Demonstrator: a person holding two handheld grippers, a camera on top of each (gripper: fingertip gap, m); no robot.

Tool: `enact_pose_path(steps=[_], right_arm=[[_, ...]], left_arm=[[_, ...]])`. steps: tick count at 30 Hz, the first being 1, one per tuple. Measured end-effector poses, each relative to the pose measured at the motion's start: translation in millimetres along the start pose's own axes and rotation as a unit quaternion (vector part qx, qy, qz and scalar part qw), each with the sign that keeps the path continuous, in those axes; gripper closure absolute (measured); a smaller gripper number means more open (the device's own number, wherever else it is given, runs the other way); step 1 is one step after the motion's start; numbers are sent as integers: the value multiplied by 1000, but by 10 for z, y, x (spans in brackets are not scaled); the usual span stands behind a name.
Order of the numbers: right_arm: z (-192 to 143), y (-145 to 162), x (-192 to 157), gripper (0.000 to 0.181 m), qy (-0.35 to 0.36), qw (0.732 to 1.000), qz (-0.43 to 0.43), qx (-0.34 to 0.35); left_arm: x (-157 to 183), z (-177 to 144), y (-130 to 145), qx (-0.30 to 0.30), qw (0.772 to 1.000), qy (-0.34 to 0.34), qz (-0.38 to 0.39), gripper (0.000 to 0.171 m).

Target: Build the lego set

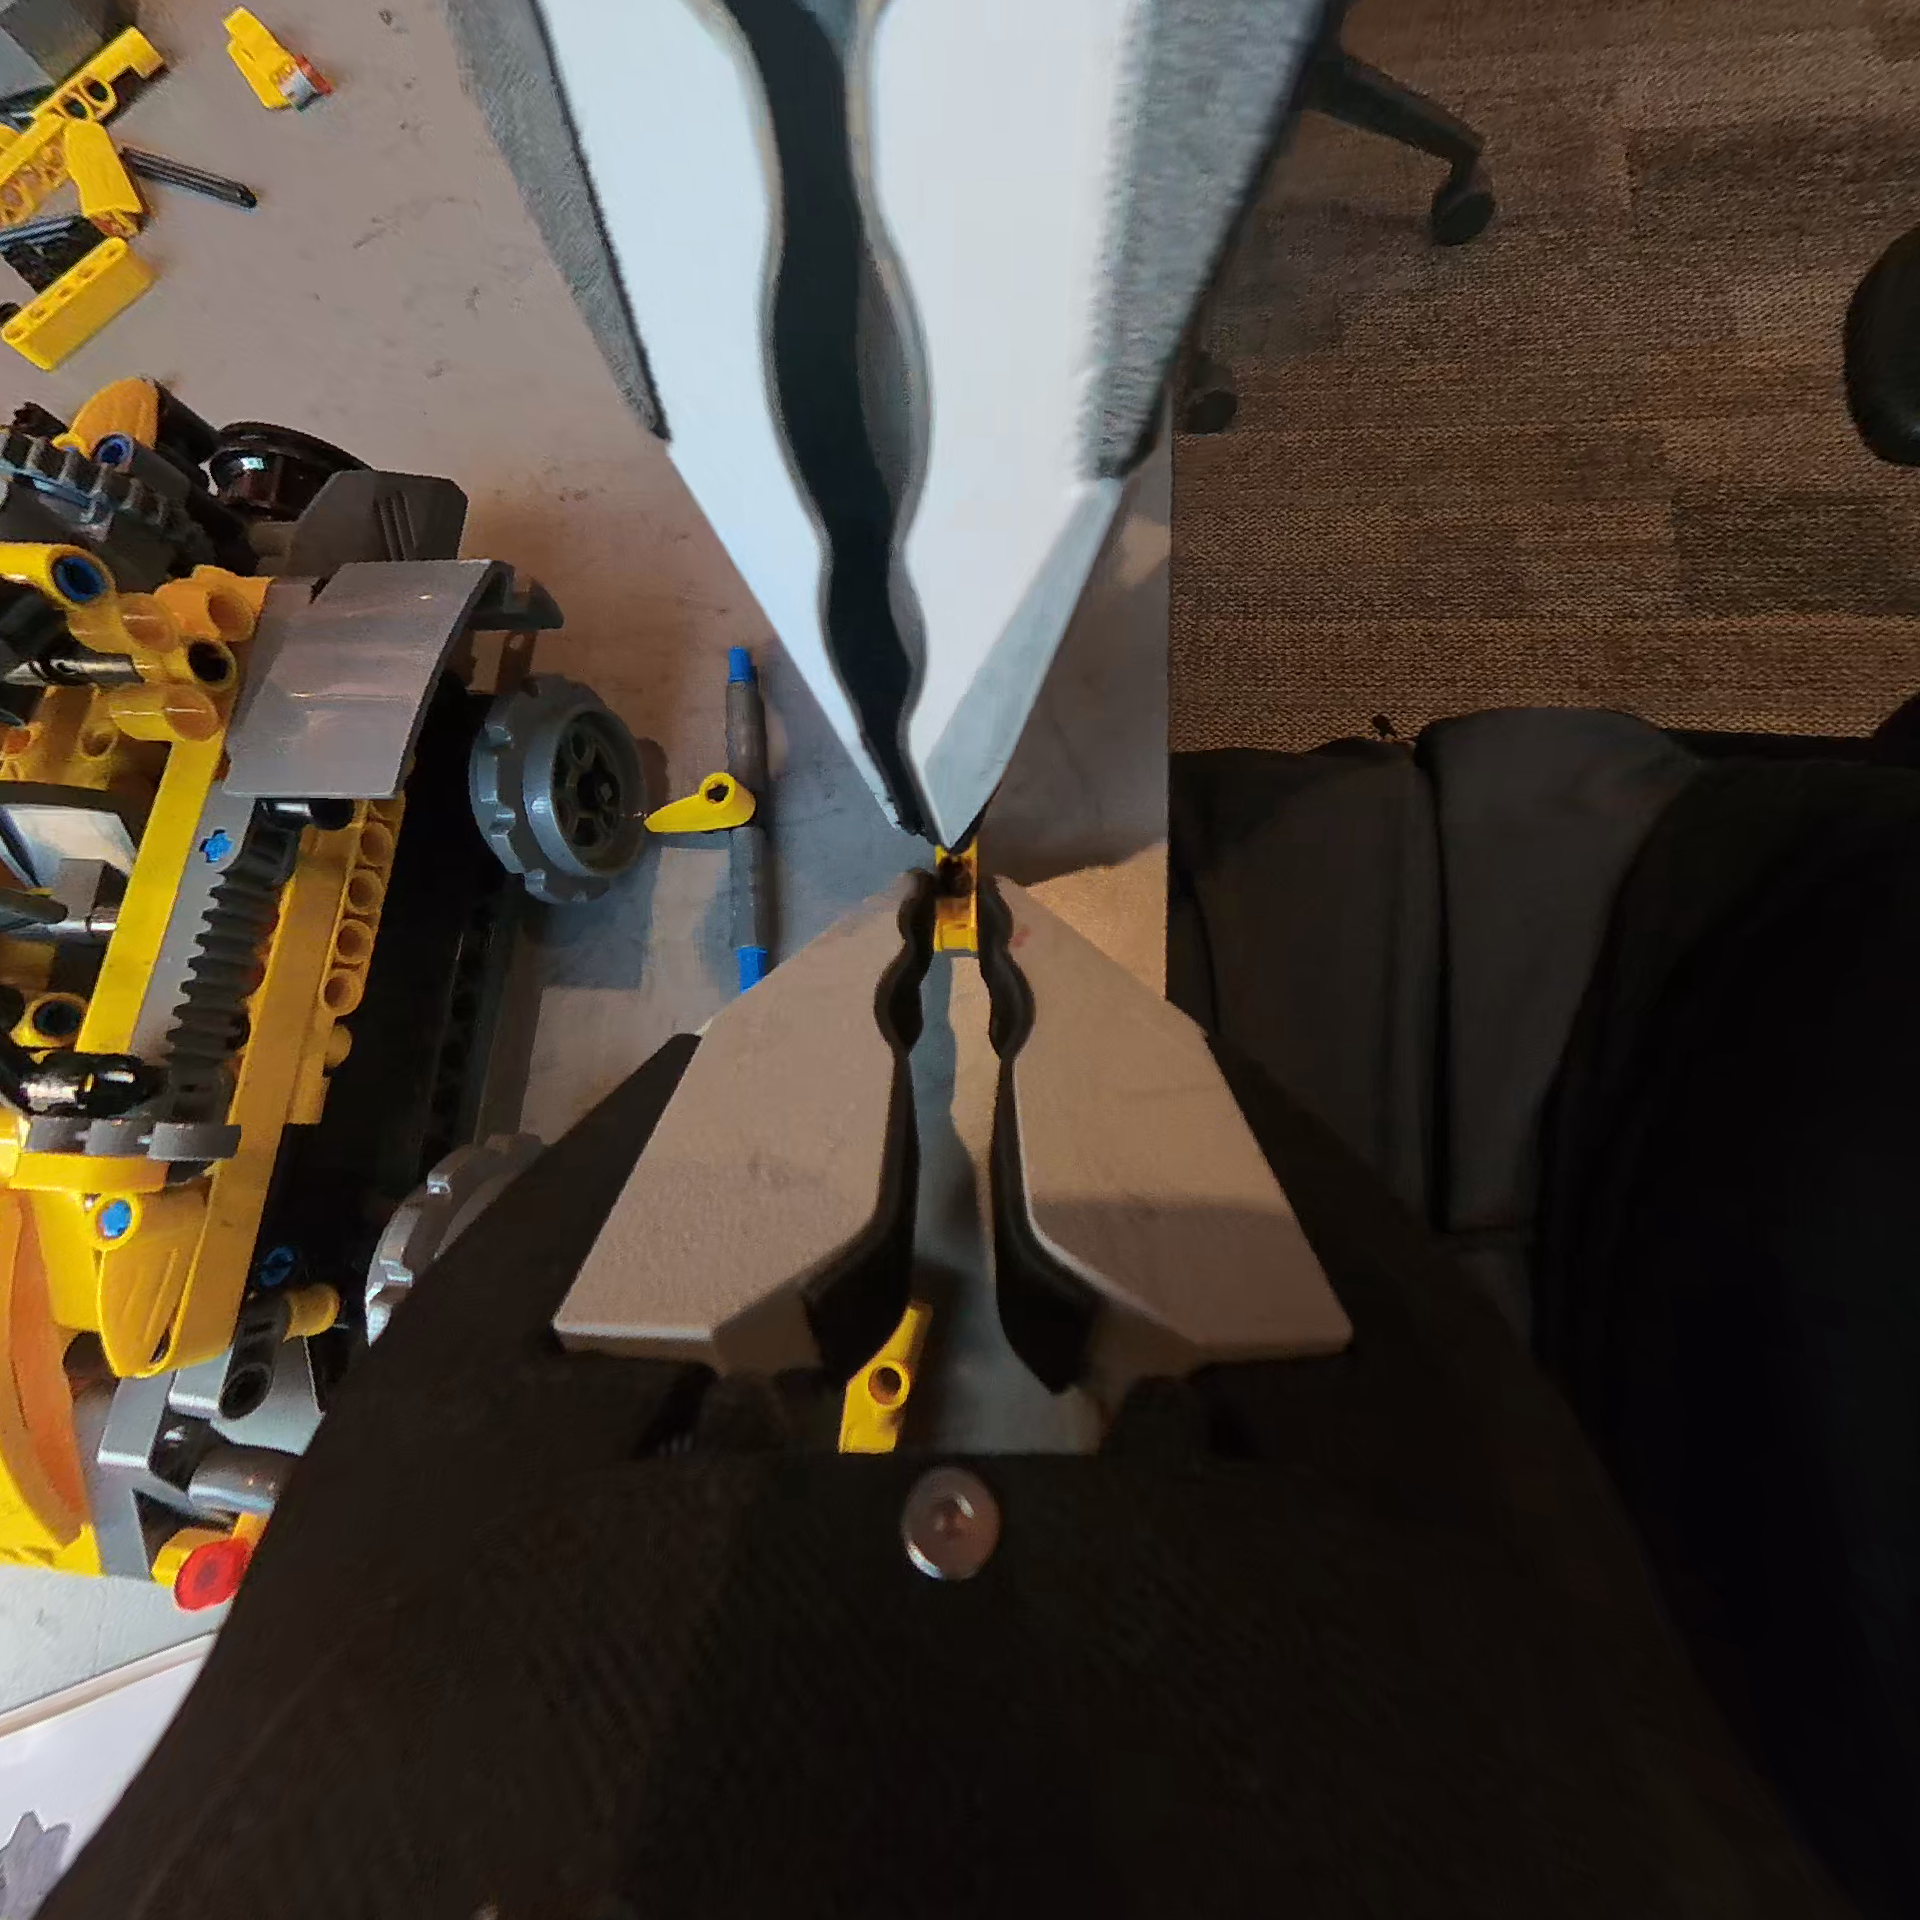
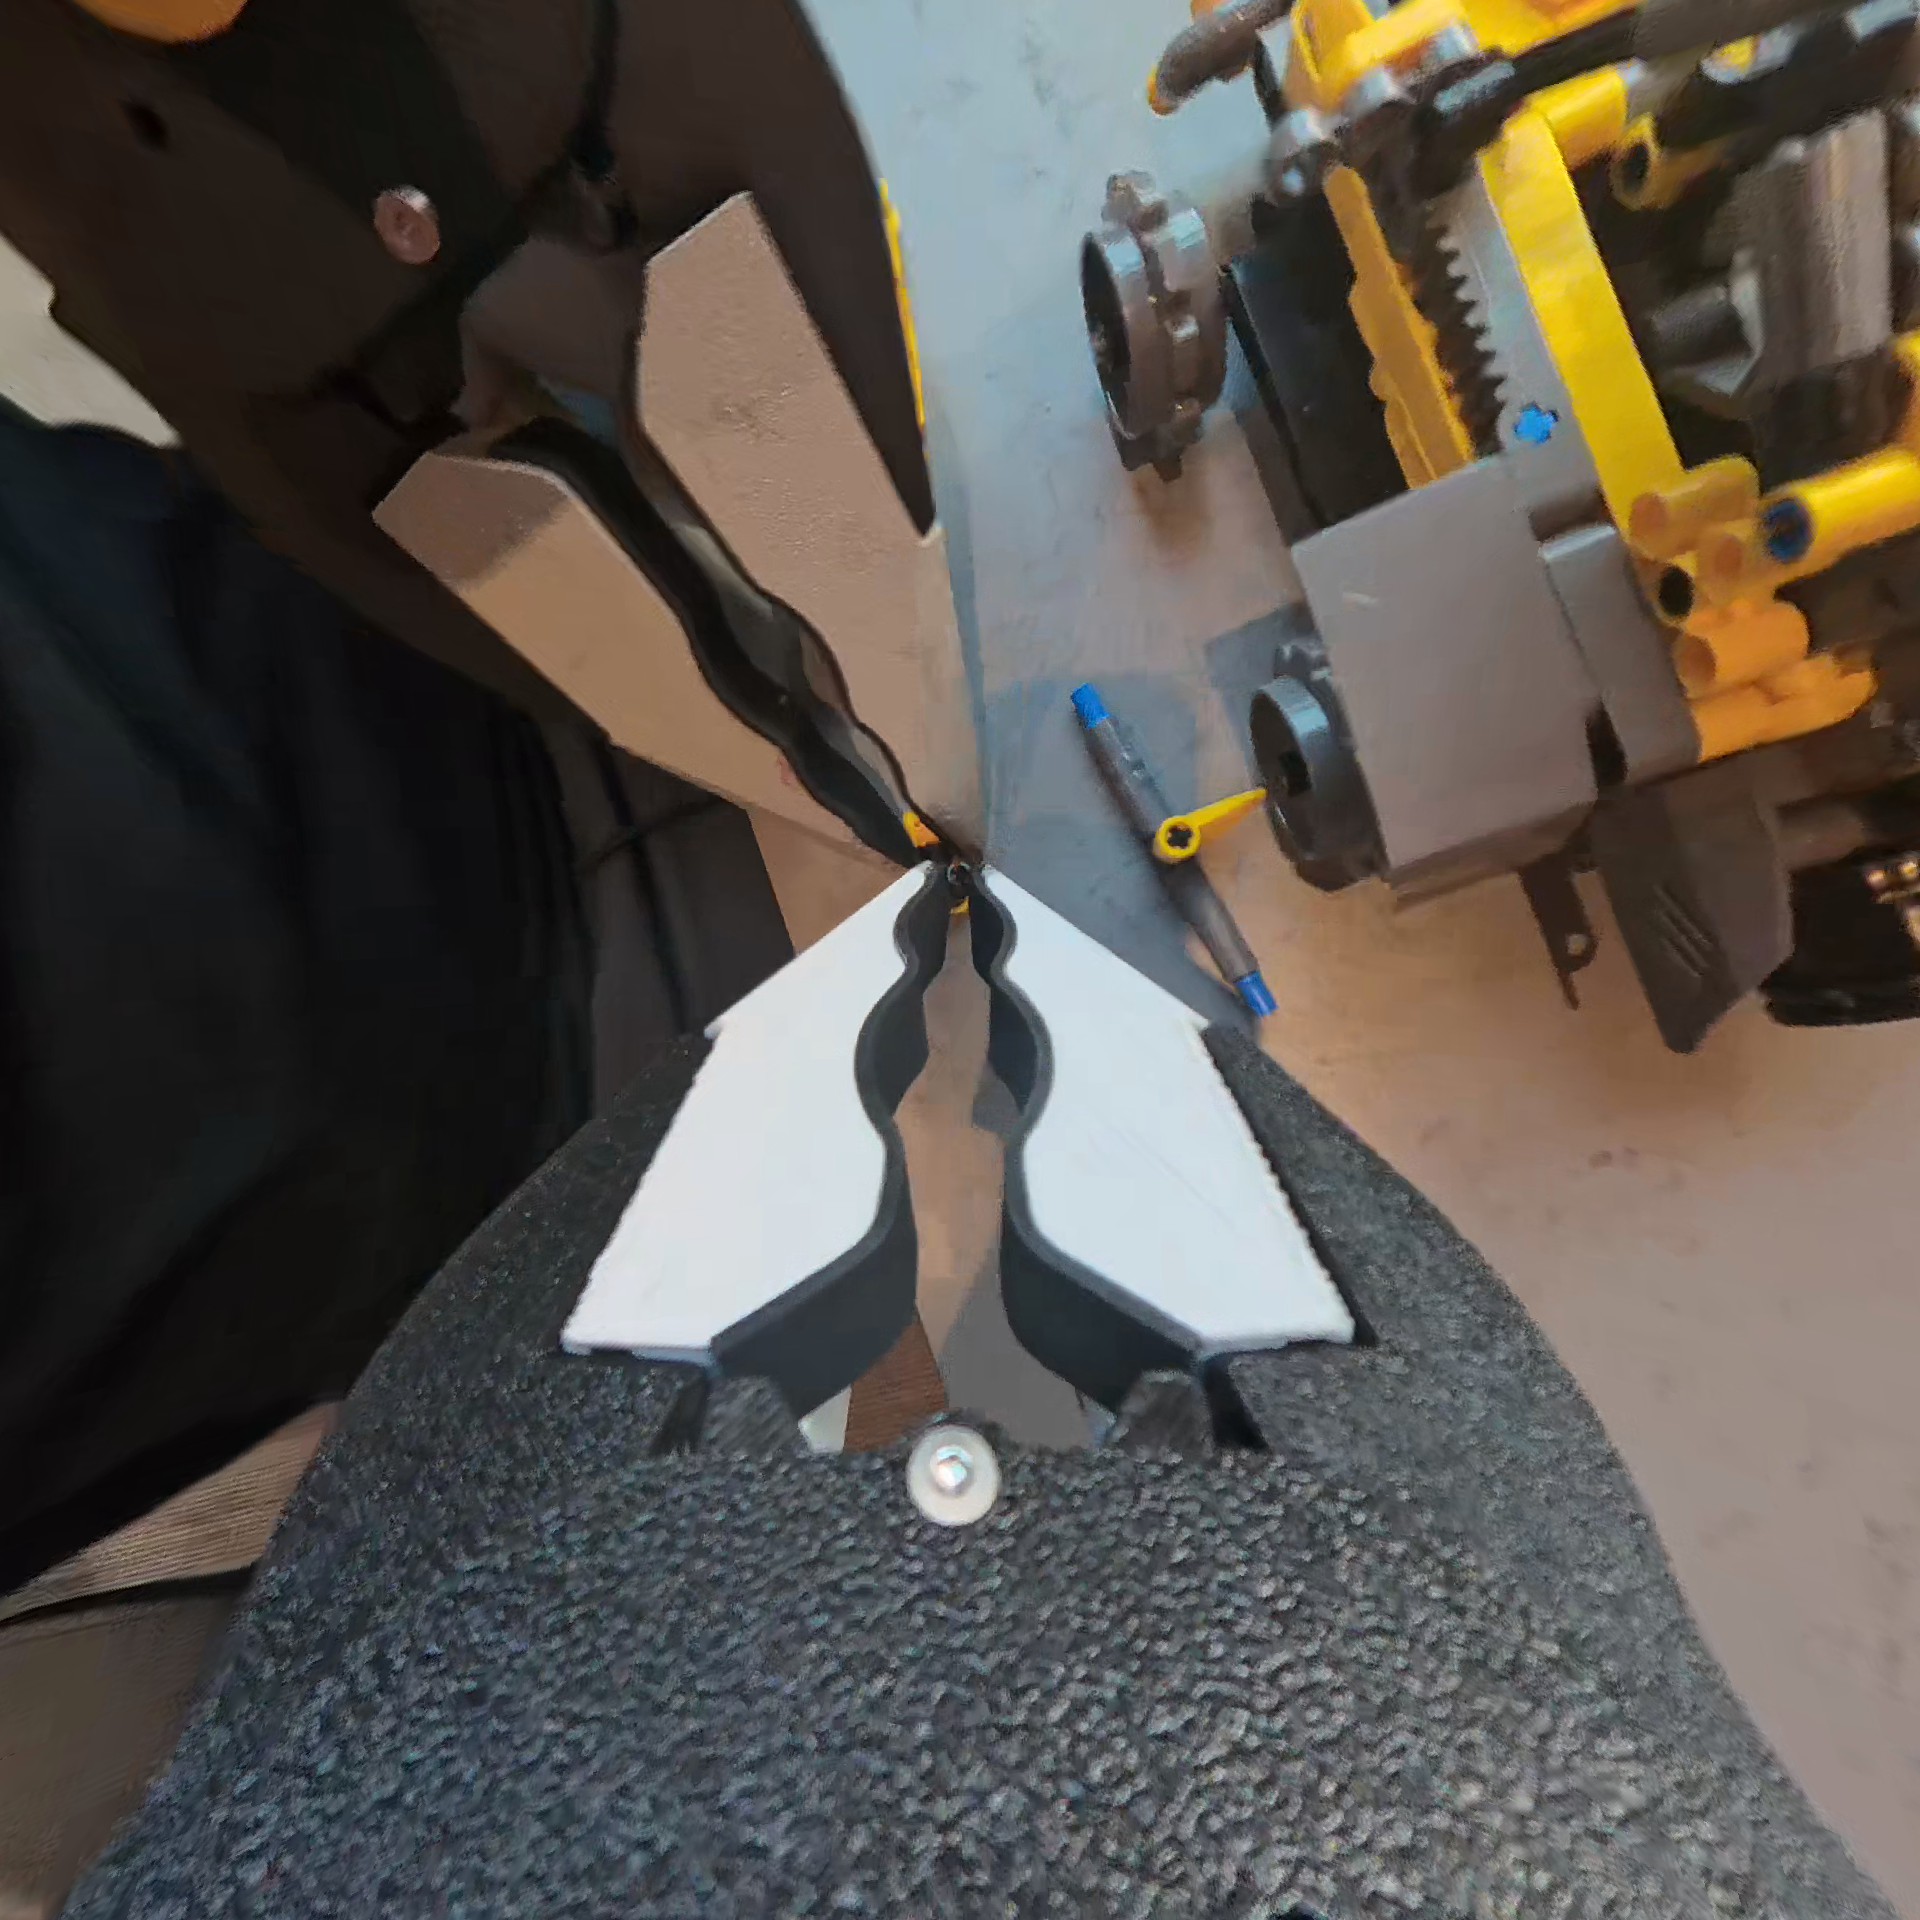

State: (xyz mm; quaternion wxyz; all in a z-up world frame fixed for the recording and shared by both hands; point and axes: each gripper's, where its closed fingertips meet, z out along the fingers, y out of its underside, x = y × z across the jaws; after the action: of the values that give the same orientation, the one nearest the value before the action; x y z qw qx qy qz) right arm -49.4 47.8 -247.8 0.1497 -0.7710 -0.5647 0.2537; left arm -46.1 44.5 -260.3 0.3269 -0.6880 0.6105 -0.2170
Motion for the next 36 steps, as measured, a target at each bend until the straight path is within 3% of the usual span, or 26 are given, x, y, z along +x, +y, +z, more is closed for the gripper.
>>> enact_pose_path(steps=[8, 14, 18, 23, 26, 29, 36], right_arm=[[-15, 22, -27, 177, 156, 973, -163, 45], [-8, 11, -22, 177, 207, 953, -215, 53], [-8, 13, -24, 177, 187, 963, -183, 62], [-23, 66, -46, 177, 99, 988, -52, 107], [43, 204, 1, 177, 124, 988, -65, 62], [-5, 131, 6, 178, 153, 982, -96, 62], [16, 162, 1, 177, 125, 988, -76, 51]], left_arm=[[-2, 4, 0, 0, 1000, 5, -4, 167], [-11, 6, 0, -1, 1000, -5, 4, 166], [-11, 6, 0, -1, 1000, -7, 3, 166], [-4, 3, -2, -2, 1000, -14, 11, 166], [-5, 6, -7, 0, 1000, -15, 13, 166], [-13, 8, -8, -1, 1000, -19, 18, 167], [-36, 15, -16, 1, 1000, -18, 12, 167]])
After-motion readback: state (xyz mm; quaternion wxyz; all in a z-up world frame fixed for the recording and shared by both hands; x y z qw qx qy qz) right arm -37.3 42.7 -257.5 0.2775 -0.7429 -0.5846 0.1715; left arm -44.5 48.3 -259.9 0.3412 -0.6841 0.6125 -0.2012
